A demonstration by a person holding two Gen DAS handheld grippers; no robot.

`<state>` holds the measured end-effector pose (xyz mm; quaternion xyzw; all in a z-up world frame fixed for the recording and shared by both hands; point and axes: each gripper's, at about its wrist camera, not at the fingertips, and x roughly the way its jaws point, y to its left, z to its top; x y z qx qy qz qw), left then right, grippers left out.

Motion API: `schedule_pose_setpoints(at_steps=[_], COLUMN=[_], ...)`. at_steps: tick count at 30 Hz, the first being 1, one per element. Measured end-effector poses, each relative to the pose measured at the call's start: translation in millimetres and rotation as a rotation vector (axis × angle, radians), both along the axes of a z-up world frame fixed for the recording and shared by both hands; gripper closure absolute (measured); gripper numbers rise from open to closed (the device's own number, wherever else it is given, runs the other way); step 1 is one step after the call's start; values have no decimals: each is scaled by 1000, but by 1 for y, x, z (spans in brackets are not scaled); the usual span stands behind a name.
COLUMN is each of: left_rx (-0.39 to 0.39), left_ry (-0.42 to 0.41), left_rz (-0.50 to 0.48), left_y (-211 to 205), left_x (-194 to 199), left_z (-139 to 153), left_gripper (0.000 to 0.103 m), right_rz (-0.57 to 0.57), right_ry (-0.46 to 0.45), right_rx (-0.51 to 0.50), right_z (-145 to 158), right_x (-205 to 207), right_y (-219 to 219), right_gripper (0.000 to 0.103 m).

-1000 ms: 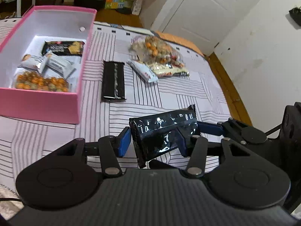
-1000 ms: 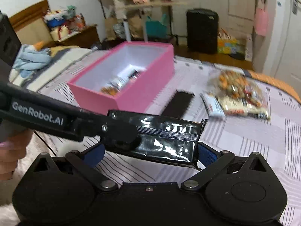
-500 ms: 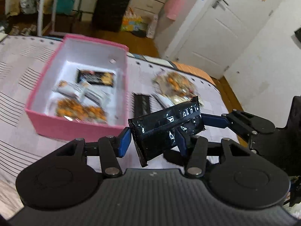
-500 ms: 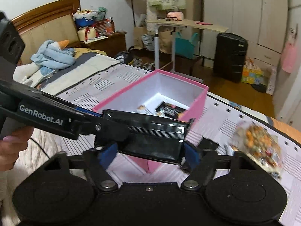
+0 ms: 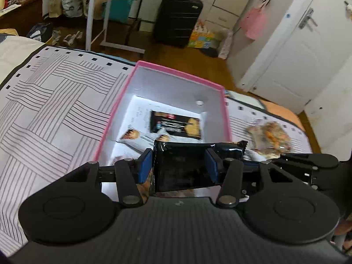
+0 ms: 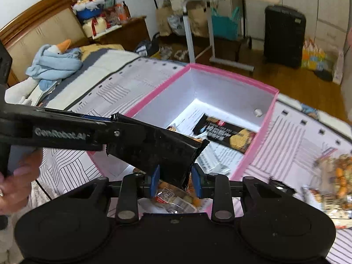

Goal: Organize snacks
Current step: 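Lift the black bar with the left gripper and lower it into the box, then move the left gripper to the second black bar and grasp it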

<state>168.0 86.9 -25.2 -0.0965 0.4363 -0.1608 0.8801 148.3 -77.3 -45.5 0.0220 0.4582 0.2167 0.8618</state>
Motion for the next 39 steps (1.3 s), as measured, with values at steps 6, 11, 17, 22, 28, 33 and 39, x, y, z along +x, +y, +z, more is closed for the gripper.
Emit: schedule_pose_setpoints(at_steps=[6,11,17,22,28,33,39], left_rx=[66,99,175,138,67,14,21], left_ry=[24,34,-44,-90,-103,-109,-88], left_rz=[15,29,44,7,-103,-214,-320], left_y=[8,10,5,5,-19,-58,-119], left_x=[20,26,10,-16,-46,-69,-74], left_z=[-26,-42,-35,-10,24,39,24], left_gripper=[54,52,44,46,47,54,66], right_rz=[-2,10,-21,-50,-68,-28,46], right_ry=[56,-41,-109,-134,-145,-193,-211], right_rx=[-3,-83,28,44,15,-39,-50], right_z=[-22,-17,22,54,63,47,11], right_x=[16,10,-20,-46,-74,-102,-116], right_y=[10,11,-32,-75,-118,-137,-139], right_gripper=[66,66,61,58,48,39,32])
